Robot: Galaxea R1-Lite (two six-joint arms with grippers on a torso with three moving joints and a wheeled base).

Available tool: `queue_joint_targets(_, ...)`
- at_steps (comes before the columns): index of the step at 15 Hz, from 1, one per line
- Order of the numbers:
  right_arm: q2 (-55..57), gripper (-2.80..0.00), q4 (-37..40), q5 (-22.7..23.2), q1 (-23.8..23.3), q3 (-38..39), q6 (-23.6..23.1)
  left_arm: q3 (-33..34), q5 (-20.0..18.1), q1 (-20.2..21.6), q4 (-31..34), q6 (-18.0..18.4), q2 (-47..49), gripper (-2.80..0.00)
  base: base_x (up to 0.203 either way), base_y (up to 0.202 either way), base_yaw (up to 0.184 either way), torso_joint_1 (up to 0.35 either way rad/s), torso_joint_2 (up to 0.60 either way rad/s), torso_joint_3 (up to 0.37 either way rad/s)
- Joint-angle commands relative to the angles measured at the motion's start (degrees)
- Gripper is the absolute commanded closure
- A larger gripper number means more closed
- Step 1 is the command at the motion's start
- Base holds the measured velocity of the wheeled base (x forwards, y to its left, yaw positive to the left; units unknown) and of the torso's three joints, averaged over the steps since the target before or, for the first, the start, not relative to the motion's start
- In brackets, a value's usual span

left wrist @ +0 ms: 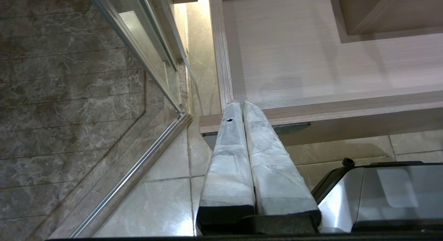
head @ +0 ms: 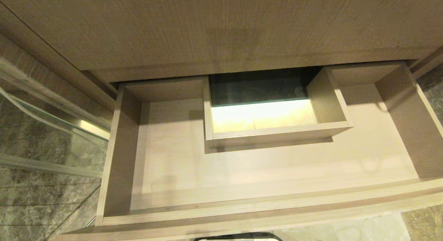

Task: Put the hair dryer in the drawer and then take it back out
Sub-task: Pick up the hairdryer

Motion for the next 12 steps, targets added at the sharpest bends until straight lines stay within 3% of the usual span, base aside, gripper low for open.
queue_joint_targets(1, -9.1, 0.0, -2.6, 0.8, 3.0, 5.4, 0.9, 0.0, 0.0, 0.0, 0.0, 0.0, 0.0, 0.0, 0.0, 0.0, 0.0, 0.0, 0.0, 0.0)
queue_joint_targets(3, -9.1, 0.0, -1.4, 0.4, 3.5, 5.4, 3.8, 0.0, 0.0, 0.0, 0.0, 0.0, 0.0, 0.0, 0.0, 0.0, 0.0, 0.0, 0.0, 0.0)
queue_joint_targets(12, -9.1, 0.0, -0.9, 0.7, 3.5, 5.4, 3.8, 0.1, 0.0, 0.0, 0.0, 0.0, 0.0, 0.0, 0.0, 0.0, 0.0, 0.0, 0.0, 0.0)
